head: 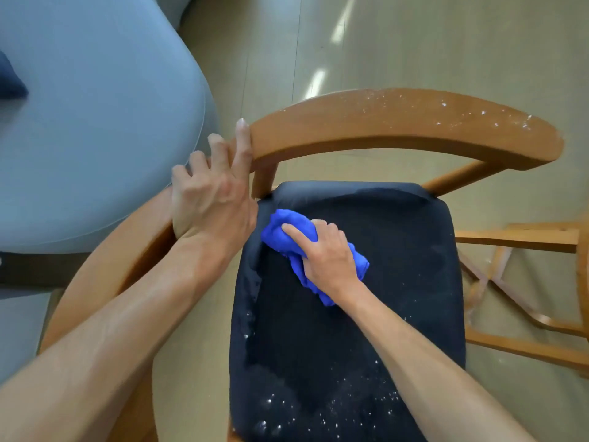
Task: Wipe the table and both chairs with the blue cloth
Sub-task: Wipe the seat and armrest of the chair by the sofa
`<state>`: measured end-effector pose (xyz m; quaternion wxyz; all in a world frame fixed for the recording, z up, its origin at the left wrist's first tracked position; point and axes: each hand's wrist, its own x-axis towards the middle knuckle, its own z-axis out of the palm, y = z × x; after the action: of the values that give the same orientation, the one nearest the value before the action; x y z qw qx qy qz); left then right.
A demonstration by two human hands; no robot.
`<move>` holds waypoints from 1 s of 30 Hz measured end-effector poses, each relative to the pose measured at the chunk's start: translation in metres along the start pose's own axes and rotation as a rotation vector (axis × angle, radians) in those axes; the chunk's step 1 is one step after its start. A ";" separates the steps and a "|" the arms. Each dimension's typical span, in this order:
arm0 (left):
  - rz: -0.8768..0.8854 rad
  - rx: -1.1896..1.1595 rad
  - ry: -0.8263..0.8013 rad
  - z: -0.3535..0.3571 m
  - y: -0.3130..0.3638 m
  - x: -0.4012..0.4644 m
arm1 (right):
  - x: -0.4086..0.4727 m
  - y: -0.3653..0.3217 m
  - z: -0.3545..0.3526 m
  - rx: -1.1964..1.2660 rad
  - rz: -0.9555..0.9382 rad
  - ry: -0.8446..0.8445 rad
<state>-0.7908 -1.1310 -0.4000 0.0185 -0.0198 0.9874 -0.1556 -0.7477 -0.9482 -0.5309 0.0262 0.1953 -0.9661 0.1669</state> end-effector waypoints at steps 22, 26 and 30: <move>-0.014 0.015 0.090 0.009 0.003 0.002 | -0.041 0.003 -0.015 -0.051 -0.176 -0.123; -0.015 0.033 0.104 0.010 0.003 0.002 | -0.035 0.001 -0.011 -0.089 -0.059 -0.110; -0.017 0.056 0.118 0.011 0.003 0.002 | -0.050 -0.024 -0.001 -0.135 0.119 -0.052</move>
<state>-0.7920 -1.1312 -0.4112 -0.0405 -0.0185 0.9818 -0.1845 -0.6918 -0.9504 -0.5281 0.0041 0.1398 -0.9853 0.0978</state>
